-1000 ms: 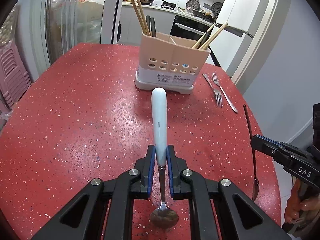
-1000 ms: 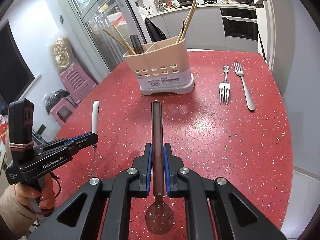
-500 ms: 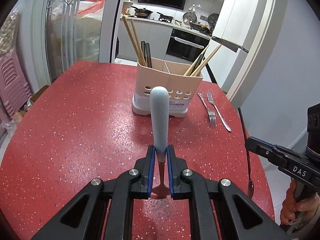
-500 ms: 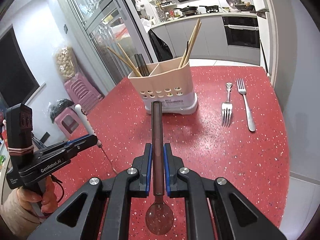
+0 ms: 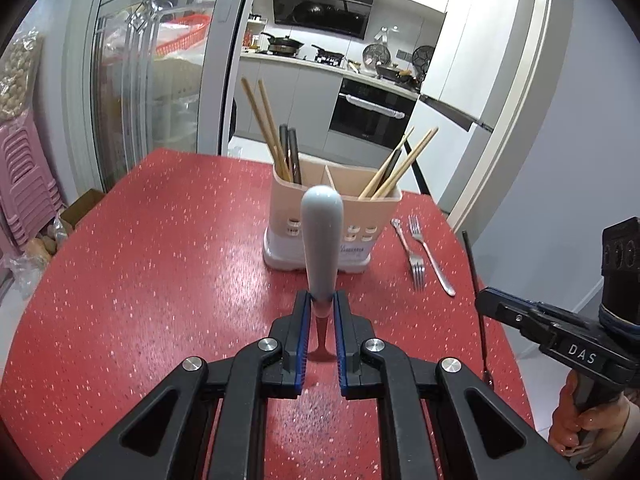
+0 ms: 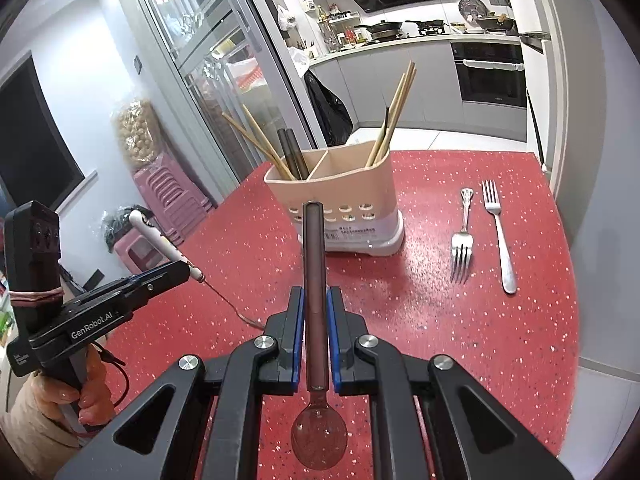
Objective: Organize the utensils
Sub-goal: 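Lift the white-handled spoon with the left tool while the right tool lifts the dark spoon, then lower the white-handled spoon into the holder with the left tool while the right tool lowers the dark spoon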
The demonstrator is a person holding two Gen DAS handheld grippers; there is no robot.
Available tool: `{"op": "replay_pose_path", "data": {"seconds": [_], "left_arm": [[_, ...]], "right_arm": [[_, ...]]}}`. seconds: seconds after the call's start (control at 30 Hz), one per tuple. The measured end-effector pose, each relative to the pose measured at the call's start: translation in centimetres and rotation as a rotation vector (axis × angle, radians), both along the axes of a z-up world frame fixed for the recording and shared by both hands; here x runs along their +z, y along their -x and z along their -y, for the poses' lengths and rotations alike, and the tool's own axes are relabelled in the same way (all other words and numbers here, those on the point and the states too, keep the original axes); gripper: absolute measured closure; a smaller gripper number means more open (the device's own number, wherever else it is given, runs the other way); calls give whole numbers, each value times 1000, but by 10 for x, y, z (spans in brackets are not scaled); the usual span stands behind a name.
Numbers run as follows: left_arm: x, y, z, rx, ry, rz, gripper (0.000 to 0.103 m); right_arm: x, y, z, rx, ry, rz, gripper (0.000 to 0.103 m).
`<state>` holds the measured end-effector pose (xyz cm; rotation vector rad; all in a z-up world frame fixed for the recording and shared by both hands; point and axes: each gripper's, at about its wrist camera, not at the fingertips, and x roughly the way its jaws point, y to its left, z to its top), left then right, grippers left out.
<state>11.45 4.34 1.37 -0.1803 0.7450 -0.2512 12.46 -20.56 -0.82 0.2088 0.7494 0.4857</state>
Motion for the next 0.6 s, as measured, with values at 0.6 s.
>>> {"op": "replay_pose_path", "data": {"seconds": [0.6], "left_arm": [[76,-69,7,0,31,130,69]], "right_arm": [[50,-69,-5,-13,-36,82,91]]}}
